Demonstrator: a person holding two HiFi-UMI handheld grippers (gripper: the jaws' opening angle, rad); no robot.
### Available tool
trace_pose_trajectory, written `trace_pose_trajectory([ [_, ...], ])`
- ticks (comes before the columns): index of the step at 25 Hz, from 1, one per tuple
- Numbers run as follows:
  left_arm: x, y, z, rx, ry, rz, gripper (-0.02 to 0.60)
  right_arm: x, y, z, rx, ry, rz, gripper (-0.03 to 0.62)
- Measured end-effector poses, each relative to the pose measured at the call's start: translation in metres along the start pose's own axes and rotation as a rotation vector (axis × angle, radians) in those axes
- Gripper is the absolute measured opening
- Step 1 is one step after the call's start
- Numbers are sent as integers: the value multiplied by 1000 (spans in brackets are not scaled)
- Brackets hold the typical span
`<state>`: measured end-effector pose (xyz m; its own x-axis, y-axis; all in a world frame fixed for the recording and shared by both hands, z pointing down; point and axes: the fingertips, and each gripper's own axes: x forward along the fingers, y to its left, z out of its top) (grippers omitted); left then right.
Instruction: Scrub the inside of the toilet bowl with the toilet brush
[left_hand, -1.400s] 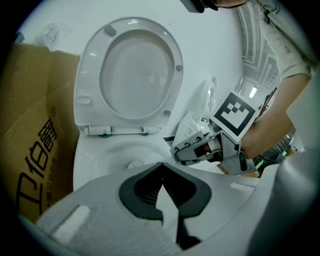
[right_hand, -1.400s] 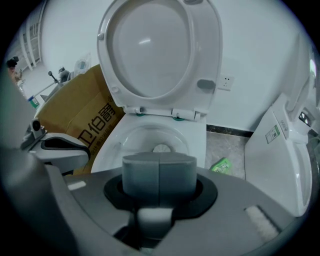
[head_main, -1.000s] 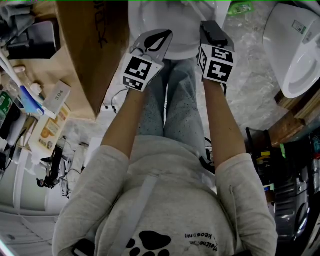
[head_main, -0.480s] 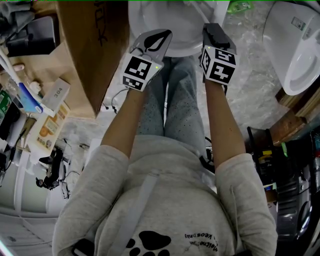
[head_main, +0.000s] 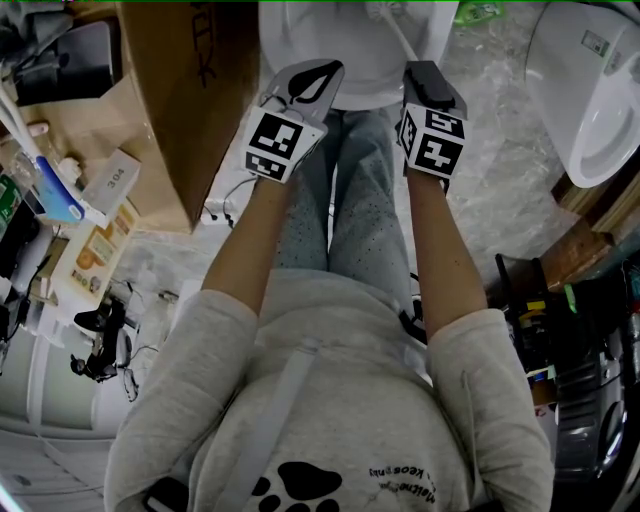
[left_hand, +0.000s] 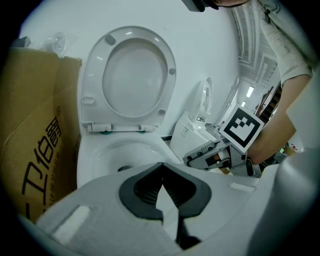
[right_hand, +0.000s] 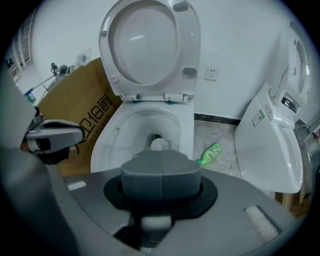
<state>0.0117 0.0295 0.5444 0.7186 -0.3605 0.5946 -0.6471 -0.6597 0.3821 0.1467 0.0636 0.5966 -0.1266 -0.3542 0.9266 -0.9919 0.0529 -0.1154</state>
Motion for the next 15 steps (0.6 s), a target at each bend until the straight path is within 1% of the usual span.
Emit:
trace_pose_trajectory([
  [15,-12,-2,-10,-7,-1,8,-3,-3,20,-33,-4,48,24,150],
])
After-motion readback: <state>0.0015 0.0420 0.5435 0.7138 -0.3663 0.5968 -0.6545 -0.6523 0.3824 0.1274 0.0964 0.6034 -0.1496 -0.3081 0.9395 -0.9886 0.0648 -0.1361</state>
